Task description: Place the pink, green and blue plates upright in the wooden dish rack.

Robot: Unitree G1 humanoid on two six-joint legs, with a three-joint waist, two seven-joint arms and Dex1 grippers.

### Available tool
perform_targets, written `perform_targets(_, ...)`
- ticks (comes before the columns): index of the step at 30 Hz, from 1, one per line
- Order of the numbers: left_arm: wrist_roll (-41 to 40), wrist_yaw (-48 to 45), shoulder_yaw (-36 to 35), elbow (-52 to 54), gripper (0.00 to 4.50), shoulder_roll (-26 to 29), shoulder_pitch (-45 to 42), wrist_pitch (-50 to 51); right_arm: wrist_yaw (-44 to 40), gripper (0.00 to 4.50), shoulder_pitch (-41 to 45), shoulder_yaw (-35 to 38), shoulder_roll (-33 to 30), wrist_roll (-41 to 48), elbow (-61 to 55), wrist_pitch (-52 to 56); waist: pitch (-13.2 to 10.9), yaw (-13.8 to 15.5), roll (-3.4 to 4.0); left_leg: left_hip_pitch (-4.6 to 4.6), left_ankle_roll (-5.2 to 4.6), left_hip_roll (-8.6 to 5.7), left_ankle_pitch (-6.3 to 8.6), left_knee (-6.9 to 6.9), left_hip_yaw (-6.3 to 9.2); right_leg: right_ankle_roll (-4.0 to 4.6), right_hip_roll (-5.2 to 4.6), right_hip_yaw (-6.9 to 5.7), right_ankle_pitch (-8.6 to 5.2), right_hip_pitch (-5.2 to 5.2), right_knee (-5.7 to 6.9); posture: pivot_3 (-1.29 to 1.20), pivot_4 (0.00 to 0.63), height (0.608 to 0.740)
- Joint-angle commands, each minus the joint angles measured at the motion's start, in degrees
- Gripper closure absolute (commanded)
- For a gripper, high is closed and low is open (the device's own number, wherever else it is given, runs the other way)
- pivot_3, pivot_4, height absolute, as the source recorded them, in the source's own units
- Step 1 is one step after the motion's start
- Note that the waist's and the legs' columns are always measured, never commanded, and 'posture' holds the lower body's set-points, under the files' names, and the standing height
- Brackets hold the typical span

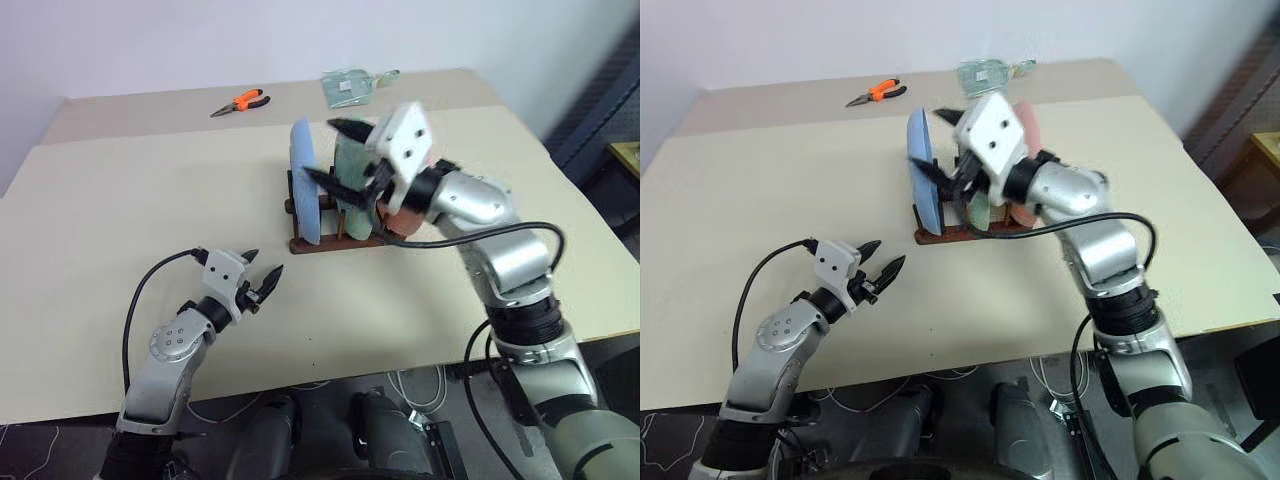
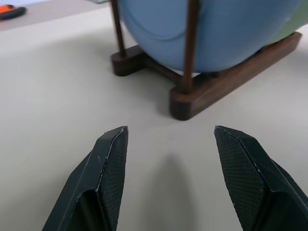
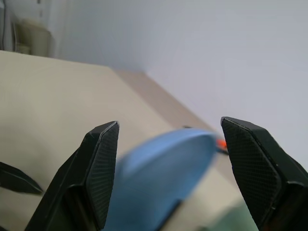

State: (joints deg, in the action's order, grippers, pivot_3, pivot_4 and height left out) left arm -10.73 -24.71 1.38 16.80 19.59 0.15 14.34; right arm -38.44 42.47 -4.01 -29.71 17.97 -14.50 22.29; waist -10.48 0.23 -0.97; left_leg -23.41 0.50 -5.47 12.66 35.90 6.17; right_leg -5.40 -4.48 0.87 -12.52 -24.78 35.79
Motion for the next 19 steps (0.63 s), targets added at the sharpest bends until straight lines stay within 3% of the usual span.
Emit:
perform_targets(1, 0.58, 0.18, -2.21, 0.41, 1.58, 1.22, 0.31, -1.96, -3.95, 1.07, -1.54, 10.33, -5.88, 6.68, -4.27, 2.27, 0.00, 0.44, 0.01, 0.00, -0.02, 0.00, 0.01, 0.00, 0.00, 0.07, 0.00, 0.00, -0.04, 0.05, -0.10, 0.00, 0.150, 0.740)
perform_targets(4, 0.19, 0.10, -6.12, -1.60, 1.58, 3.50, 0.65, -2.41, -10.74, 1.07, -11.75, 17.91, -14.49, 9.15, -4.97, 3.47, 0.04, 0.80, -0.06, 0.00, -0.10, 0.07, 0.06, 0.00, 0.09, 0.13, 0.03, -0.08, -0.07, 0.25, -0.43, 0.00, 0.150, 0.740)
perform_targets(7, -0.05, -1.30, -9.64, -4.88, 1.58, 6.75, 1.68, -3.80, -12.66, 1.07, -22.57, 22.99, -17.67, 8.76, -1.99, 2.48, 0.03, 0.55, -0.03, 0.00, -0.22, 0.07, 0.13, 0.00, 0.05, 0.13, -0.02, -0.10, -0.08, 0.34, -0.59, 0.00, 0.150, 0.740)
perform_targets(12, -0.03, -2.65, -11.13, -6.37, 1.58, 8.86, 3.09, -4.96, -10.11, 1.07, -31.34, 20.97, -14.74, 2.64, 5.78, -5.07, 0.00, 0.18, 0.26, 0.06, -0.24, 0.12, 0.15, 0.08, -0.21, 0.15, -0.10, 0.02, -0.07, 0.30, -0.54, 0.00, 0.150, 0.740)
perform_targets(19, 1.03, -0.93, -9.55, -4.72, 1.58, 6.64, 4.45, -4.86, -6.81, 1.07, -30.73, 14.20, -10.08, -4.98, 16.02, -15.10, 0.00, 0.46, 0.27, 0.06, -0.23, 0.14, 0.15, 0.11, -0.22, 0.15, -0.09, -0.01, -0.06, 0.32, -0.54, 0.00, 0.150, 0.740)
